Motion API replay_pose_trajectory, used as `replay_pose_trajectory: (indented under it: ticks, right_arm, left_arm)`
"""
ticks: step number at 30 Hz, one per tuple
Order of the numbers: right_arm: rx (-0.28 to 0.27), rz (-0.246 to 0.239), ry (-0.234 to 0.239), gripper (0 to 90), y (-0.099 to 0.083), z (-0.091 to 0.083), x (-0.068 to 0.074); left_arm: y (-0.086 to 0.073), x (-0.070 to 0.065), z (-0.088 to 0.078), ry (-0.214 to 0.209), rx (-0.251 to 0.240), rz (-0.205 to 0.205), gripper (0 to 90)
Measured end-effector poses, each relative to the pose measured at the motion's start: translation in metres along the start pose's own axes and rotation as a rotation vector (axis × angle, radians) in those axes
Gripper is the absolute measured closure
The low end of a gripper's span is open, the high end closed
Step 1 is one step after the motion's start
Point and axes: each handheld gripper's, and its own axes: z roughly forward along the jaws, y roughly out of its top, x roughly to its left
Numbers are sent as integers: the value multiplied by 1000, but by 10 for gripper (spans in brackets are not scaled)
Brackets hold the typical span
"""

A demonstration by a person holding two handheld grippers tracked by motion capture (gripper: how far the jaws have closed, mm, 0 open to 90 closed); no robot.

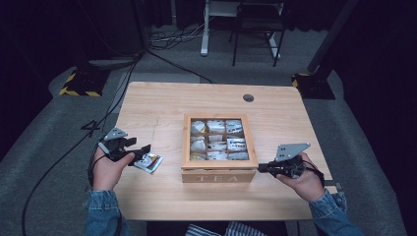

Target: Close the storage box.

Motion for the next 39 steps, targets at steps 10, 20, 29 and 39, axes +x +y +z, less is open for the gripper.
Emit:
replay_pose_trajectory:
  ticks: [10, 20, 29, 39]
  right_arm:
    - [-45, 2, -47, 889, 1, -8, -6]
    - [-132, 4, -63, 868, 10, -10, -20]
    - [-185, 66, -170, 779, -2, -16, -45]
    - [-155, 160, -284, 701, -33, -24, -74]
  left_arm:
    - [-1, -3, -3, 6, 3, 7, 296]
    - [-16, 1, -26, 52, -18, -19, 295]
    - [-27, 10, -38, 110, -20, -50, 294]
    - [-31, 19, -45, 166, -50, -98, 286]
